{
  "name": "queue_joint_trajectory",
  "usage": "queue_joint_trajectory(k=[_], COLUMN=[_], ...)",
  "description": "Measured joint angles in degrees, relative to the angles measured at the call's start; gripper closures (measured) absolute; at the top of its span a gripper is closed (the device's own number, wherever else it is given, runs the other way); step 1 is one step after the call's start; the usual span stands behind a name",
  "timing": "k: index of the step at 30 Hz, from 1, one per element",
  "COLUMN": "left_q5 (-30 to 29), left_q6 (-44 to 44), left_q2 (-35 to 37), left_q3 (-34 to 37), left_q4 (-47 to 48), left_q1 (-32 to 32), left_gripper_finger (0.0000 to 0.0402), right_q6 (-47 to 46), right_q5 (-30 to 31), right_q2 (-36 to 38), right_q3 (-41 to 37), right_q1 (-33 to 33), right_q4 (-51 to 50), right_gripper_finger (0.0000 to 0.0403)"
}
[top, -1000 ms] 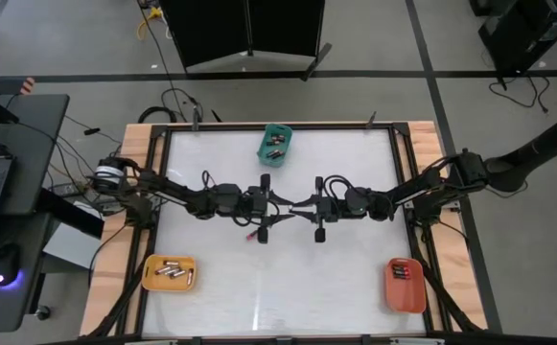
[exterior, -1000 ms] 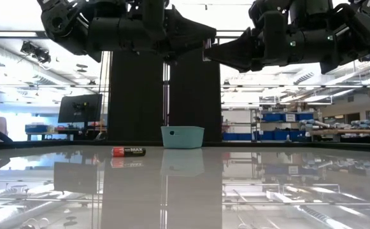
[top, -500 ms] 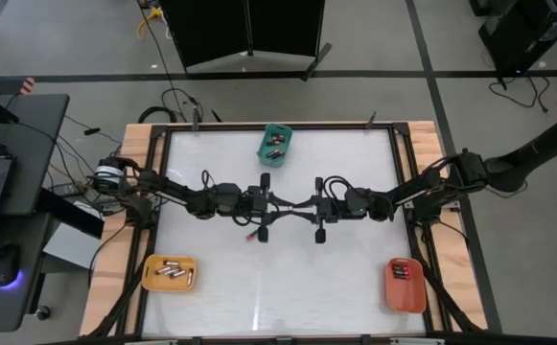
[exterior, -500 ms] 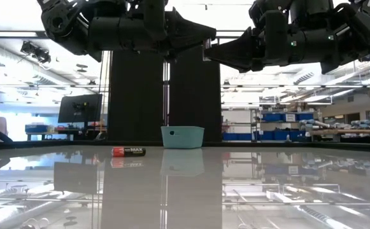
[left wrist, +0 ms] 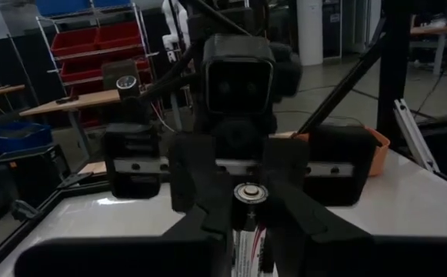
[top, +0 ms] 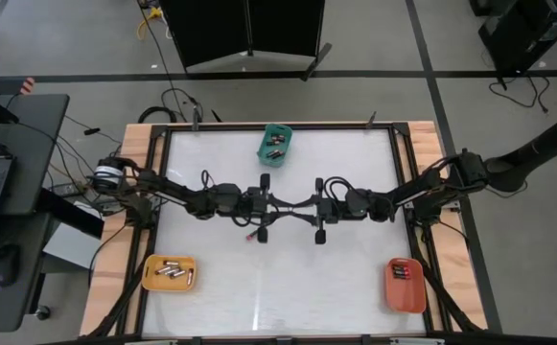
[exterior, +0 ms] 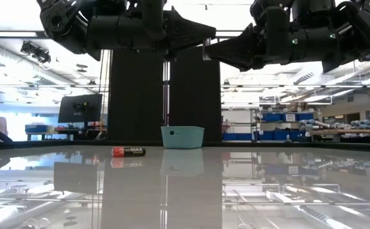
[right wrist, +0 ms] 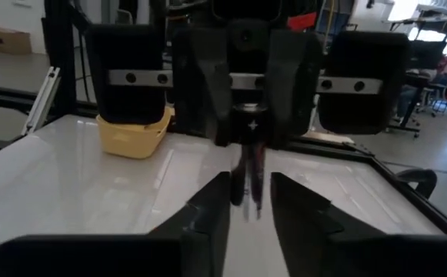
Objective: Sort batteries
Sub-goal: Put the silver battery into the yellow bin
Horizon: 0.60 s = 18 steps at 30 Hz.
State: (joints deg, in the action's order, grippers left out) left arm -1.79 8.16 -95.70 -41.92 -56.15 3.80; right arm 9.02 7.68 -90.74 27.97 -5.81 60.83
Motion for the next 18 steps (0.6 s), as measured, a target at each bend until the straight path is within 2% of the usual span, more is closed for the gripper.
queue_joint_trajectory(k=[6,10,14,18], left_q5=[0.0,0.0,-1.1,-2.9], left_q6=[2.7,5.0,7.9,8.2], left_q2=[3.3,6.9,12.0,17.4], left_q3=[0.1,0.1,0.1,0.1], left_q4=[3.0,6.6,13.7,22.1], left_q1=[0.0,0.9,2.5,4.8], left_gripper_finger=[0.0345,0.0345,0.0345,0.0345], right_q6=[0.2,0.2,1.6,1.7], right_q5=[5.5,6.0,6.1,6.5], right_q2=[0.0,0.0,0.0,0.0], right_q3=[0.0,0.0,0.0,0.0], right_q1=[-0.9,-0.9,-0.9,-0.7], right_q4=[0.1,-0.1,-1.3,-2.8], right_gripper_finger=[0.0253,0.0229,0.0217,0.0223])
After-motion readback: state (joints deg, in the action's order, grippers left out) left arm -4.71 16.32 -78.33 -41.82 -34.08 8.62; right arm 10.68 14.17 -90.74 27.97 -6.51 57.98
